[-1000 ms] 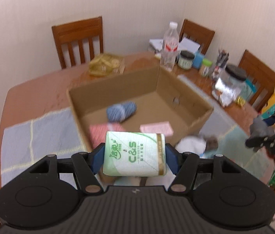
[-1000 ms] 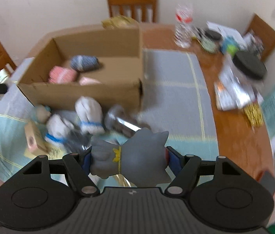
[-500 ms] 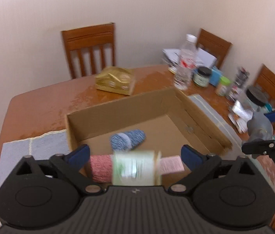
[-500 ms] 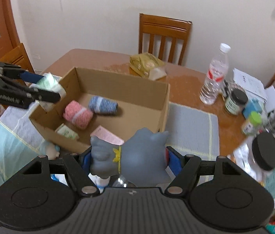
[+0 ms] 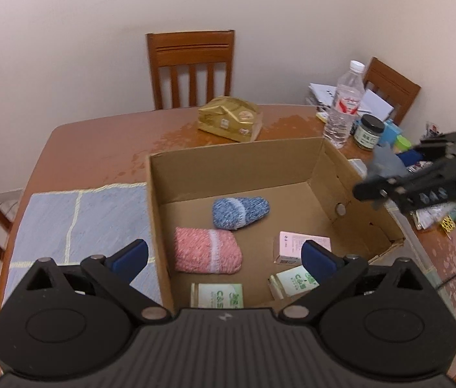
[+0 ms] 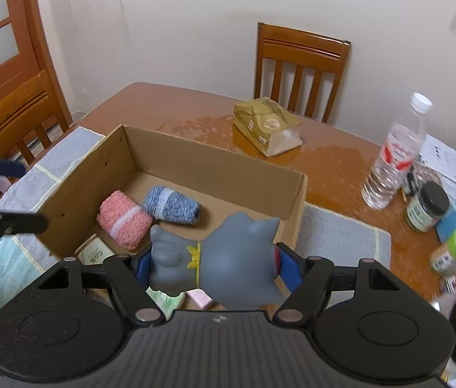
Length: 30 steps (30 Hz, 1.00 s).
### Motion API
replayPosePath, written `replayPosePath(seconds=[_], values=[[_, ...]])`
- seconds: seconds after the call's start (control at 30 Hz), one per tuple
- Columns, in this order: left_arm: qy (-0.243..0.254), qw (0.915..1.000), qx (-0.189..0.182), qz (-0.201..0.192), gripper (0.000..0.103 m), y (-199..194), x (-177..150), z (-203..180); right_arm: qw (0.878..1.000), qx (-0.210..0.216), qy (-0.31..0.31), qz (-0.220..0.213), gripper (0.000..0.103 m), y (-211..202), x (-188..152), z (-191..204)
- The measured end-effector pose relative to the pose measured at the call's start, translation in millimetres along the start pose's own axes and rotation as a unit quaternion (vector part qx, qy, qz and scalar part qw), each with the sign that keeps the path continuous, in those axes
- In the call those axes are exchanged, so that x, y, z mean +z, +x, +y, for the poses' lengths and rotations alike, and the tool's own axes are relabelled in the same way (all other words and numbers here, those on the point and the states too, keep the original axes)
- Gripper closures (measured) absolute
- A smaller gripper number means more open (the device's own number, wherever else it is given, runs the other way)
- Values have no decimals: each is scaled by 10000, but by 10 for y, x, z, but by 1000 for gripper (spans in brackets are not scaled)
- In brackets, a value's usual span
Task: Organize objects
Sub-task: 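Carry the grey toy and tissue pack into the cardboard box and release both, then withdraw both tools from the box back toward the pile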
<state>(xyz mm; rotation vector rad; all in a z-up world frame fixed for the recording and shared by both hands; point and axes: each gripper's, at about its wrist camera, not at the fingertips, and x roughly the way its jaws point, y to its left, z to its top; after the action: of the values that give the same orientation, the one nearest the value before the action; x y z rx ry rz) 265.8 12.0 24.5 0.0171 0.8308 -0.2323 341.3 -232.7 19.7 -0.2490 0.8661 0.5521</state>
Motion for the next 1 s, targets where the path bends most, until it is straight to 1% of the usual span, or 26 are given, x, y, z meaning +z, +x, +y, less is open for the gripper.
replayPosePath(seconds=[0.17,0.23,0.27,0.33,0.4,0.5,0.7,0.87,1.0], values=[[-64,9997,238,-7,3,-73,-105,-13,9999,16,-130,-35,25,212,182,1],[-69,9994,329,-1,3,-90,-155,-9,9999,13,-148,-68,23,283,245,0],[-85,9993,371,24,3,-94,-176,-5,9999,4,-144,-88,21,307,269,-3],[-134,9990,428,77,3,-103,-221,4,9998,-66,-134,-130,5,321,300,2],[-214,9987,437,118,3,-109,-263,27,9995,-14,-171,-279,0,286,298,3],[-357,9980,491,187,3,-106,-331,55,9993,35,-240,-293,0,259,281,29],[-404,9975,550,181,3,-131,-494,57,9995,-13,-229,-227,0,202,142,99],[-298,9988,346,162,3,-126,-638,88,9997,-129,59,-185,0,81,-49,159],[-137,9993,208,273,3,-82,-732,97,9989,-344,297,-136,0,-28,-240,227]])
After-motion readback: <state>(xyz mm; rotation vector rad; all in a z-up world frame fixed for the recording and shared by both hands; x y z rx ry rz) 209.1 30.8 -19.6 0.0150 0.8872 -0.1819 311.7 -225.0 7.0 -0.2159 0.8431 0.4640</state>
